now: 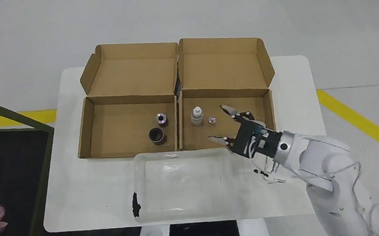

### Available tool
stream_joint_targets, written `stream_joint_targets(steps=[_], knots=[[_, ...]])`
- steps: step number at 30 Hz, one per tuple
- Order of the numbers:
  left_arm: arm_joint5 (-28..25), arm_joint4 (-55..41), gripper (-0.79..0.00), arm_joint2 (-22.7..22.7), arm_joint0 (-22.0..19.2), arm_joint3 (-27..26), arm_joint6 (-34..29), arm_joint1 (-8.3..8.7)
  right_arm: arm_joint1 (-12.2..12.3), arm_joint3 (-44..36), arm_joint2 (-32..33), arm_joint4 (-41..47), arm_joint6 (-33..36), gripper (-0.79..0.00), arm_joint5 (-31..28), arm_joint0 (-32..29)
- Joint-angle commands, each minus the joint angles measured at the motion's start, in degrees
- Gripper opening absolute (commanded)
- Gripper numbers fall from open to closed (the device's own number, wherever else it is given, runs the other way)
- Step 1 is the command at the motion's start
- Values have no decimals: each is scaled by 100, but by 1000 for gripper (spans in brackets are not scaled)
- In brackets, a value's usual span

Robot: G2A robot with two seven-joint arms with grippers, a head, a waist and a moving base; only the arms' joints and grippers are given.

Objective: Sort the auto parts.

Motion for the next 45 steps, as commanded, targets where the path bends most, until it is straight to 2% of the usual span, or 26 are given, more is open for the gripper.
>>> stream_joint_targets(steps=[1, 8, 17, 22, 28, 30, 45], knots=[[0, 0, 0, 0, 0, 0, 0, 0, 30, -70, 269, -73, -288, -305, 44, -212], [0, 0, 0, 0, 0, 0, 0, 0, 97, -173, 909, -359, -1189, -212, 365, -947], [0, 0, 0, 0, 0, 0, 0, 0, 139, -123, 1363, -771, -2433, -105, 854, -1724], [0, 0, 0, 0, 0, 0, 0, 0, 151, -35, 1533, -779, -2895, -86, 1066, -2059], [0, 0, 0, 0, 0, 0, 0, 0, 168, 68, 1779, -747, -3264, -43, 1238, -2393], [0, 0, 0, 0, 0, 0, 0, 0, 171, 117, 1858, -687, -3350, -3, 1284, -2470], [0, 0, 0, 0, 0, 0, 0, 0, 208, 538, 2091, 80, -3373, 0, 1129, -2490]])
